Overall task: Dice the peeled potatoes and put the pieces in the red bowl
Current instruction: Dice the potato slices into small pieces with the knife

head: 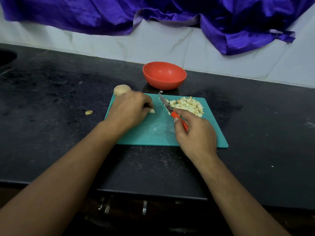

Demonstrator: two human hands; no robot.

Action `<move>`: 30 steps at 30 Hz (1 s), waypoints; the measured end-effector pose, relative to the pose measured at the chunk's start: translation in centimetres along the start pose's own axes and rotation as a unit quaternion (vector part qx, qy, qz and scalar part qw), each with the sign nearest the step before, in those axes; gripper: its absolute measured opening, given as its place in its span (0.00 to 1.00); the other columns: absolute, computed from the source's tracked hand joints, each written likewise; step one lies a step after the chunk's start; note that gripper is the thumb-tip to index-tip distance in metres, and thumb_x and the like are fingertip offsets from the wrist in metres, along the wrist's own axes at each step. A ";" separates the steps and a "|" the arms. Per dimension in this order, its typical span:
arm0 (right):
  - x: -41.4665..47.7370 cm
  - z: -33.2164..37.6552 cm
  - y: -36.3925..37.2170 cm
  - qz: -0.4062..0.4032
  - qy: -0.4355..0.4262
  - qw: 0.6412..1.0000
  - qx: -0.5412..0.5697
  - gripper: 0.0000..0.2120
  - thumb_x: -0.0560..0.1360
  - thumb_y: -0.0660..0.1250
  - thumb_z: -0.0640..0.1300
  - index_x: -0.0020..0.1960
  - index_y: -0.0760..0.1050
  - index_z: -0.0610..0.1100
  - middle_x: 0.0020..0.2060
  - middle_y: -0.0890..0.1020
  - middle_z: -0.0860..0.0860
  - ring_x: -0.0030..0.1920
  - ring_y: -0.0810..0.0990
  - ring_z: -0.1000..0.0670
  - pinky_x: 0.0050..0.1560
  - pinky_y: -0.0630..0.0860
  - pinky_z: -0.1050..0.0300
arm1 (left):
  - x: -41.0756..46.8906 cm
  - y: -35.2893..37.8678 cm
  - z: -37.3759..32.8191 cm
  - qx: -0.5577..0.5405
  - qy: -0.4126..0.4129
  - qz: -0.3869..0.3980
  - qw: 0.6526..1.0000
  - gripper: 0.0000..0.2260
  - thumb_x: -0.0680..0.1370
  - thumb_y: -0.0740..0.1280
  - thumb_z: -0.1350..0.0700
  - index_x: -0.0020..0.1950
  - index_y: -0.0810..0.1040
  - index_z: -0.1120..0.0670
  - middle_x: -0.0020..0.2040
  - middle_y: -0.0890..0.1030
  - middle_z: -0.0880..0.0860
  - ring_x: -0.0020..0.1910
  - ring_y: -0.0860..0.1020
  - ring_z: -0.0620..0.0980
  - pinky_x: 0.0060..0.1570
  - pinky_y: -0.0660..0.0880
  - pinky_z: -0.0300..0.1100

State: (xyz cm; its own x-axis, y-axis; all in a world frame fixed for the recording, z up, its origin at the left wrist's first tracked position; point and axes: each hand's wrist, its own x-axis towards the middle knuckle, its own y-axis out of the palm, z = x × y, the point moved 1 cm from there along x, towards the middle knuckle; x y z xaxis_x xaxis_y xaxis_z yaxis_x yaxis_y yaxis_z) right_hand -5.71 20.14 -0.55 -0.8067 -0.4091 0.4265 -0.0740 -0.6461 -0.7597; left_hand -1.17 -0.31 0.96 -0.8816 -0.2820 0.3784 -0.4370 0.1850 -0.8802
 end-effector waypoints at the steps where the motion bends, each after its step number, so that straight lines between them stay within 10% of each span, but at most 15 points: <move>1: 0.0 0.0 0.0 -0.001 0.000 1.000 0.002 0.16 0.81 0.63 0.52 0.68 0.79 0.57 0.31 0.73 0.62 0.29 0.69 0.60 0.31 0.62 0.62 | 0.0 0.0 0.1 -0.006 -0.005 0.000 1.000 0.03 0.78 0.73 0.50 0.50 0.86 0.45 0.48 0.84 0.43 0.50 0.80 0.46 0.37 0.72 0.42; 14: -0.1 0.4 -0.1 0.011 -0.002 1.000 0.007 0.16 0.82 0.63 0.52 0.68 0.78 0.57 0.30 0.72 0.62 0.28 0.69 0.59 0.31 0.64 0.61 | 0.3 0.3 0.6 -0.077 -0.051 0.036 0.995 0.07 0.77 0.74 0.45 0.47 0.79 0.45 0.43 0.80 0.41 0.44 0.77 0.39 0.36 0.70 0.38; 20: -0.3 1.0 0.1 0.007 -0.021 1.000 0.011 0.16 0.82 0.63 0.52 0.68 0.78 0.56 0.46 0.86 0.57 0.39 0.81 0.53 0.42 0.80 0.51 | 0.2 0.8 -0.1 -0.111 -0.032 0.005 0.993 0.05 0.75 0.77 0.51 0.47 0.83 0.45 0.41 0.82 0.40 0.40 0.77 0.36 0.45 0.78 0.41; 30: -0.6 1.8 0.0 0.000 -0.049 0.998 -0.027 0.18 0.80 0.63 0.48 0.68 0.78 0.53 0.37 0.83 0.53 0.36 0.79 0.50 0.36 0.75 0.52 | 0.0 1.1 -0.3 -0.123 -0.077 -0.029 0.989 0.04 0.75 0.77 0.52 0.44 0.83 0.44 0.40 0.82 0.39 0.42 0.79 0.38 0.40 0.76 0.38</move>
State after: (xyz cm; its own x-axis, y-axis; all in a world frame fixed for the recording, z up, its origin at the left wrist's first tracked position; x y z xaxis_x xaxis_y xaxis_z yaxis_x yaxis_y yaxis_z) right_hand -4.22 19.22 0.06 -0.7459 -0.4717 0.4703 -0.1079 -0.6111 -0.7841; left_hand -1.69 0.23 0.11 -0.8243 -0.4350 0.3625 -0.5334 0.3815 -0.7550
